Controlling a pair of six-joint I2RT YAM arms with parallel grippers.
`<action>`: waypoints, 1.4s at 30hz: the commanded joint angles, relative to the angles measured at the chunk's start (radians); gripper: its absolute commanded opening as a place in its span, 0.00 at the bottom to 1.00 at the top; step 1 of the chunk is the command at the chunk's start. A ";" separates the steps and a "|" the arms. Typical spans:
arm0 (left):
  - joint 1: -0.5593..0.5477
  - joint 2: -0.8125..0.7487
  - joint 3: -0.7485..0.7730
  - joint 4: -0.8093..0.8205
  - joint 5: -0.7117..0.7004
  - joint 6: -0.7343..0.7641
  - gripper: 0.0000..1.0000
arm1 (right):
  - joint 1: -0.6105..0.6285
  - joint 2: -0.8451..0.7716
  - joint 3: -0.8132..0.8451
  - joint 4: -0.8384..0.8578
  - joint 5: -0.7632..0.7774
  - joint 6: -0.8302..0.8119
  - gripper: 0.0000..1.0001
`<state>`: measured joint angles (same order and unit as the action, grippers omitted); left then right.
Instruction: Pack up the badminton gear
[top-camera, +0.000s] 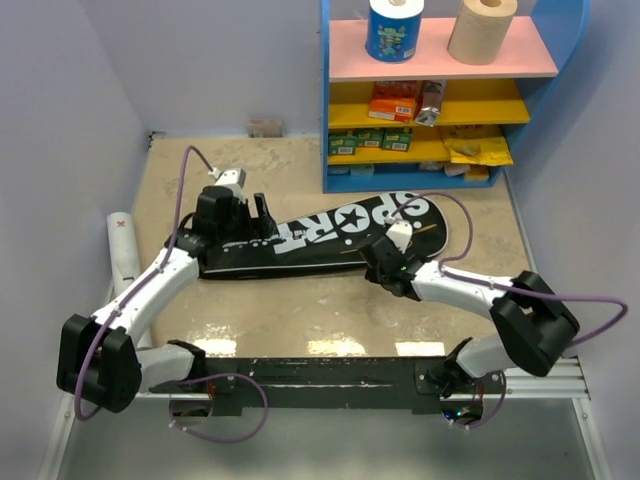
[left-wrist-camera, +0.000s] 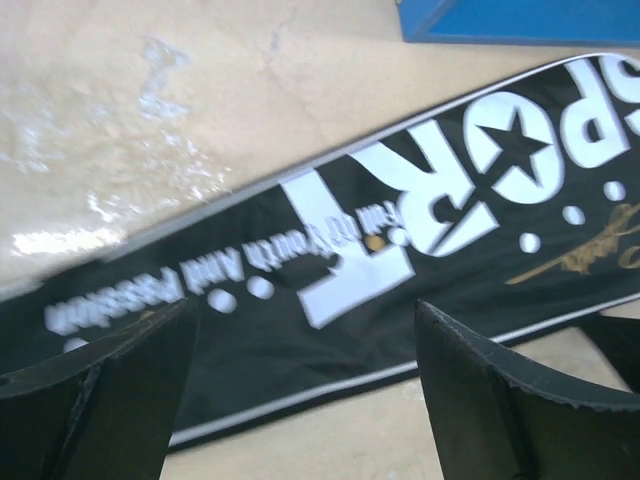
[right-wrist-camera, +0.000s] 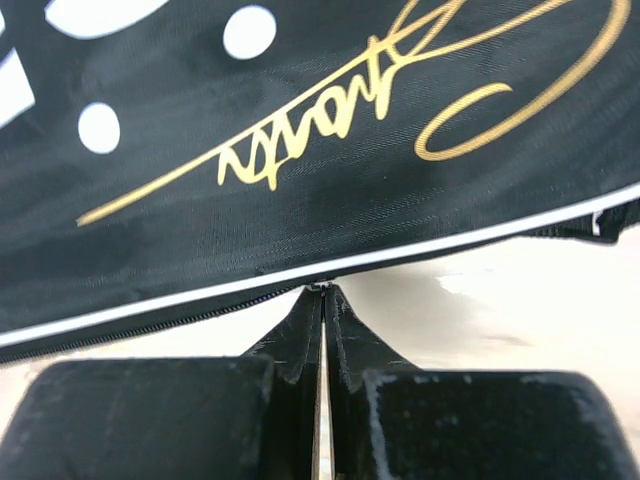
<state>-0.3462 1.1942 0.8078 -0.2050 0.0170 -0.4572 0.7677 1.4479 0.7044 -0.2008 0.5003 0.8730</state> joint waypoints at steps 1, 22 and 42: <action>0.009 0.091 0.152 -0.152 -0.040 0.185 0.93 | -0.060 -0.096 -0.040 -0.048 -0.011 -0.040 0.00; -0.178 0.313 0.076 -0.237 0.029 0.427 1.00 | -0.238 -0.132 -0.077 0.003 -0.105 -0.169 0.00; -0.251 0.559 0.145 -0.269 0.142 0.419 0.51 | -0.226 -0.086 -0.080 0.049 -0.220 -0.229 0.00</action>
<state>-0.5846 1.6642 0.9859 -0.4889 0.0174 0.0051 0.5289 1.3548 0.6224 -0.2138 0.3416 0.6689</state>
